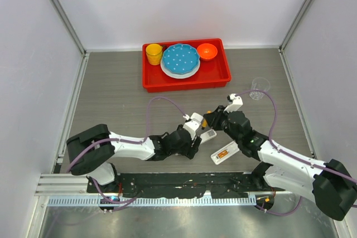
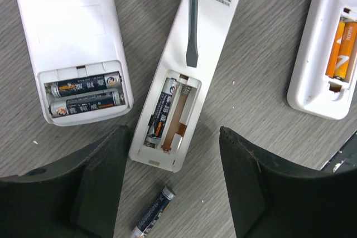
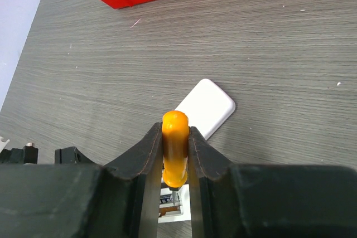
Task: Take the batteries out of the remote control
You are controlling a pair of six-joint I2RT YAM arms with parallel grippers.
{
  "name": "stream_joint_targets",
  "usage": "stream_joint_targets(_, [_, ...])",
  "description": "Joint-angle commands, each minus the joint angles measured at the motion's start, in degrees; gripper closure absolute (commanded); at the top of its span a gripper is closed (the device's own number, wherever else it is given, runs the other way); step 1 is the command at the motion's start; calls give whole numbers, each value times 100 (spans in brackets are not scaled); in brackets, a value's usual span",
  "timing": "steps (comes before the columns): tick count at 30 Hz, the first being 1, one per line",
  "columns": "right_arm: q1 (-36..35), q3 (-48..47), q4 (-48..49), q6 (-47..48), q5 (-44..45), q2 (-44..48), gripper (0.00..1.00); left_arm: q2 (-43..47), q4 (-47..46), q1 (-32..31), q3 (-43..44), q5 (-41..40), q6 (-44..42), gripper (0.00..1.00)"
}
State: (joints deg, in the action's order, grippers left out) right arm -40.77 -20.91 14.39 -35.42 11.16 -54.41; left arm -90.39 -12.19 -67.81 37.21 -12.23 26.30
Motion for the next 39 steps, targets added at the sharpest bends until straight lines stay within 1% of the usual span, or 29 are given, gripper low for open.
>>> stream_joint_targets(1, [-27,-28,248,79,62,-34,99,-5,384,-66,-372,380,358,34])
stream_joint_targets(2, [-27,-36,309,79,18,-60,99,-31,401,-74,-381,344,375,38])
stream_joint_targets(5, [-27,-63,371,79,-43,-166,99,-136,497,-109,-320,204,375,45])
stream_joint_targets(6, [-27,-71,380,70,-52,-210,99,-172,550,-144,-302,151,375,46])
stream_joint_targets(7, [-18,-71,397,70,-44,-219,99,-216,585,-153,-267,38,375,51])
stream_joint_targets(9, [-27,-63,424,70,-35,-228,99,-365,708,-188,-197,-60,358,57])
stream_joint_targets(10, [-27,-45,450,79,-26,-236,99,-418,744,-197,-153,-130,349,62])
stream_joint_targets(13, [-27,-1,521,97,0,-280,99,-523,788,-250,-109,-157,349,73])
stream_joint_targets(15, [-27,34,600,97,-17,-306,99,-541,779,-285,-91,-148,366,77])
stream_joint_targets(26, [-36,122,819,132,-35,-676,98,-559,744,-312,-100,-157,428,81])
stream_joint_targets(39, [-27,271,907,-131,-307,-799,99,-594,761,-312,-83,-192,437,82])
